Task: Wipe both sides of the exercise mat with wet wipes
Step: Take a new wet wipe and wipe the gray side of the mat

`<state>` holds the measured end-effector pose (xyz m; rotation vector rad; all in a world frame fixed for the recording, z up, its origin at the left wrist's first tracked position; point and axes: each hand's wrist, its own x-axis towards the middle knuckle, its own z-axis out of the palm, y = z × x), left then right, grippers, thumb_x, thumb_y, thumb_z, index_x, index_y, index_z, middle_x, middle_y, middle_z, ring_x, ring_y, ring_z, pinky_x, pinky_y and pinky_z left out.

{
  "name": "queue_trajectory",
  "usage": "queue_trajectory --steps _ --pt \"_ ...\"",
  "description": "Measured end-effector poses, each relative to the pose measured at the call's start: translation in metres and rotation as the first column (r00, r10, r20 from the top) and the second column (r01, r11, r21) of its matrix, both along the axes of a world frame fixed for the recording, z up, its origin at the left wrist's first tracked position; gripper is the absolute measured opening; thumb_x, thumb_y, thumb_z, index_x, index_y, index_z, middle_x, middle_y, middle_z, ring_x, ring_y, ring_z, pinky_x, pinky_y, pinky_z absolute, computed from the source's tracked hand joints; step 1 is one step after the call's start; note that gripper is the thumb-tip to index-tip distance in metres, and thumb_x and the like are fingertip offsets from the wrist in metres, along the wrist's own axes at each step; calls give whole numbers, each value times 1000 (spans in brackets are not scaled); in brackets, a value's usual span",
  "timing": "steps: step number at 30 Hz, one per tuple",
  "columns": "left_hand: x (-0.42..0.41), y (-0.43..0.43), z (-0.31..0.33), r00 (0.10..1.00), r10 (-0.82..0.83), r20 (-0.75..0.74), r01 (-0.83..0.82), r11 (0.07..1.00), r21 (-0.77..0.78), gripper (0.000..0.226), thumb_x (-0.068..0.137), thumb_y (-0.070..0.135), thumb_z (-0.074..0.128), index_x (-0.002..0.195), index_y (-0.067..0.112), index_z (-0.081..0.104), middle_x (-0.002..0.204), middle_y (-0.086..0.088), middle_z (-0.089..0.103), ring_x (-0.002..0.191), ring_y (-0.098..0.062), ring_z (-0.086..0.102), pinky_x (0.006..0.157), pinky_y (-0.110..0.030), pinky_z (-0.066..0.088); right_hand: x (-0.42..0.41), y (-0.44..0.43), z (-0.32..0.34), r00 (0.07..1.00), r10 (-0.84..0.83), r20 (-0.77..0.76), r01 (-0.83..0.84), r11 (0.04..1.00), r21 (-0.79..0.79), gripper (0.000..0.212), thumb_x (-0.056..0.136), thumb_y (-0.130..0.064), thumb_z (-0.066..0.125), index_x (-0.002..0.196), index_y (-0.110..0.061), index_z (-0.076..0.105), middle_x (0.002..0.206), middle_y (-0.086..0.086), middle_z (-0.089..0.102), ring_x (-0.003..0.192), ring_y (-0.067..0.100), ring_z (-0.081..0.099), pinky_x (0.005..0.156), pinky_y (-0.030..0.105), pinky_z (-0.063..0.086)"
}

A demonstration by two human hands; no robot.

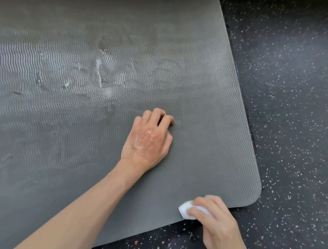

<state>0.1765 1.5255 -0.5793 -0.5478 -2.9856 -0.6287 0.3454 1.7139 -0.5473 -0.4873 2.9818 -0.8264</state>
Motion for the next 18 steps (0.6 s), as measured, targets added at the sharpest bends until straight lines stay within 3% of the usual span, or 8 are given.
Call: queue_trajectory --steps 4,8,11,18 --pt "-1 0 0 1000 5 -13 -5 1000 10 27 87 25 43 104 15 60 102 -6 55 82 -25 49 65 -38 38 -35 -1 -1 999 -46 10 45 998 34 32 98 0 33 89 -11 61 91 2 59 81 22 51 71 27 44" --pt "-1 -1 -1 1000 1 -13 -1 1000 8 26 87 25 42 104 15 60 102 -5 54 81 -24 48 65 -36 36 -10 16 -9 991 -130 -32 132 989 69 33 86 12 40 77 -3 69 94 4 60 82 24 53 73 26 44" --pt "-1 0 0 1000 -11 -5 10 1000 -25 27 88 25 42 105 15 60 102 -5 55 81 -25 48 64 -36 37 3 26 -3 993 -116 -18 117 992 51 36 85 13 37 75 -7 65 95 0 55 81 20 50 71 27 42" --pt "-2 0 1 1000 -18 11 18 1000 -8 27 87 24 41 104 14 59 102 -5 55 81 -25 49 64 -38 40 -66 14 -2 988 -149 -31 151 987 63 28 91 3 37 85 -11 61 93 -1 60 86 19 52 77 22 42"
